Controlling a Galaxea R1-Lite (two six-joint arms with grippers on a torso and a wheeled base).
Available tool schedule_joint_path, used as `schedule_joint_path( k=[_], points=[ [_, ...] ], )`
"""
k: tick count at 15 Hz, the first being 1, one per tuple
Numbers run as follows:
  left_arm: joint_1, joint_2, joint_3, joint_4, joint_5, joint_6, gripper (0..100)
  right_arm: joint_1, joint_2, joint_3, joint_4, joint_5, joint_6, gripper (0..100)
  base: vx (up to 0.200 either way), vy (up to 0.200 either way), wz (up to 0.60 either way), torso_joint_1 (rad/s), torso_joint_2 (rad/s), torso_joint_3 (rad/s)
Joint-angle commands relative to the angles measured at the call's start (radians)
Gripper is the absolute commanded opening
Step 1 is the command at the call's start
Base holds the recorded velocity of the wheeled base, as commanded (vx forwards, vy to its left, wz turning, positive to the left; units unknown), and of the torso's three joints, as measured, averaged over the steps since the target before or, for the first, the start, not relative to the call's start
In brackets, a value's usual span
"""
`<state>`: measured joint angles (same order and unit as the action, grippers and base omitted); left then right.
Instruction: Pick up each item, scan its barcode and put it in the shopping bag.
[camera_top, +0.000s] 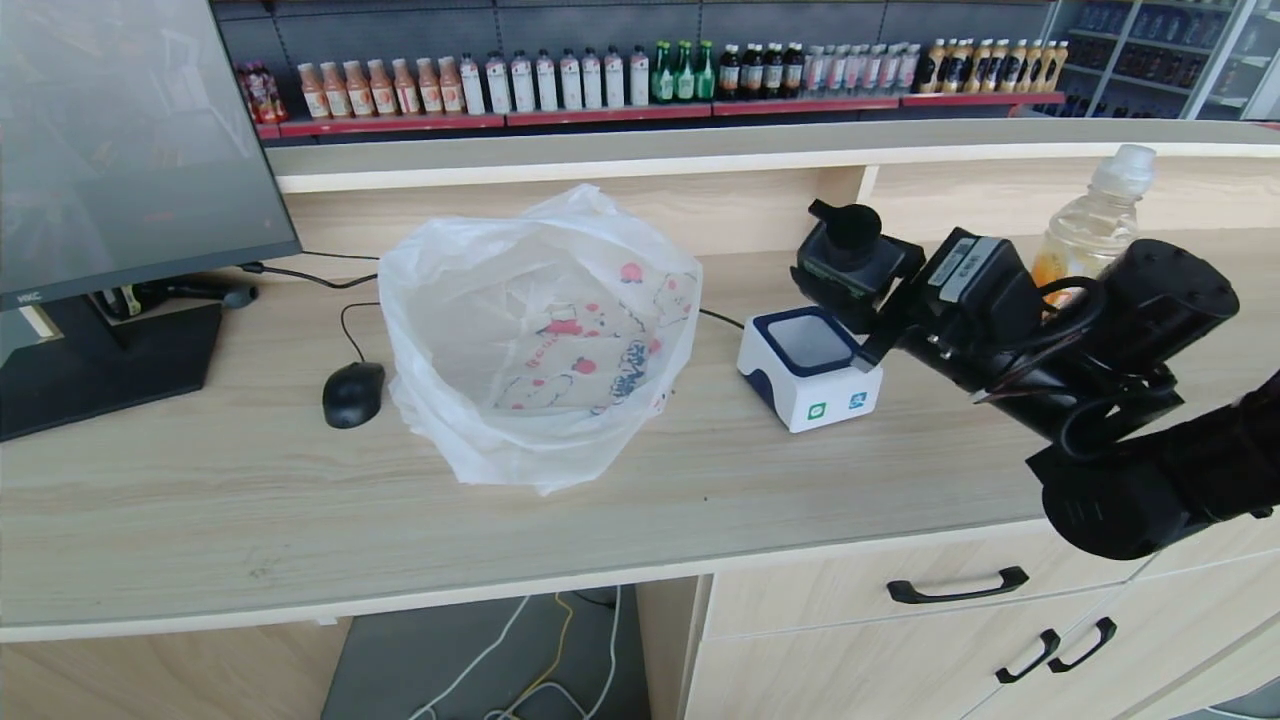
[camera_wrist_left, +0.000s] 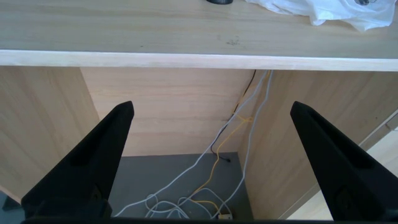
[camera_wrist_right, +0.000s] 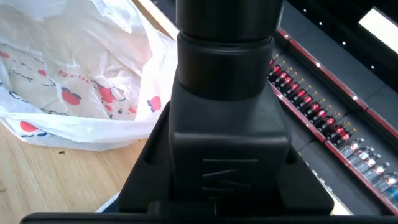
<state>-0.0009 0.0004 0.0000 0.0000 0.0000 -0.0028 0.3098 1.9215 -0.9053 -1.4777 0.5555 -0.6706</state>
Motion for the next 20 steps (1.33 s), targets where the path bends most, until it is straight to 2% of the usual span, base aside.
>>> schedule_joint_path(
  k=[1, 4, 7, 10, 14, 17, 20],
  points=[
    [0.001, 0.0, 0.0, 0.0, 0.0, 0.0, 100, 0.046, -0.095, 0.085, -0.006, -0.065, 0.079, 0, 0.0, 0.0, 0.0, 0.0, 0.0, 0.0],
    [-0.001, 0.0, 0.0, 0.0, 0.0, 0.0, 100, 0.086, -0.105, 0.218, -0.093, -0.126, 0.295, 0, 0.0, 0.0, 0.0, 0.0, 0.0, 0.0],
    [-0.001, 0.0, 0.0, 0.0, 0.0, 0.001, 100, 0.089, -0.144, 0.269, -0.093, -0.244, 0.447, 0, 0.0, 0.0, 0.0, 0.0, 0.0, 0.0],
    [-0.001, 0.0, 0.0, 0.0, 0.0, 0.001, 100, 0.121, -0.164, 0.299, -0.093, -0.425, 0.503, 0, 0.0, 0.0, 0.0, 0.0, 0.0, 0.0],
    [-0.001, 0.0, 0.0, 0.0, 0.0, 0.001, 100, 0.278, -0.153, 0.279, -0.093, -0.738, 0.618, 0, 0.0, 0.0, 0.0, 0.0, 0.0, 0.0],
    [-0.001, 0.0, 0.0, 0.0, 0.0, 0.001, 100, 0.284, -0.144, 0.21, -0.093, -0.773, 0.62, 0, 0.0, 0.0, 0.0, 0.0, 0.0, 0.0],
    [-0.001, 0.0, 0.0, 0.0, 0.0, 0.001, 100, 0.264, -0.139, 0.183, -0.093, -0.769, 0.631, 0, -0.2, 0.0, 0.0, 0.006, 0.01, 0.001]
  ],
)
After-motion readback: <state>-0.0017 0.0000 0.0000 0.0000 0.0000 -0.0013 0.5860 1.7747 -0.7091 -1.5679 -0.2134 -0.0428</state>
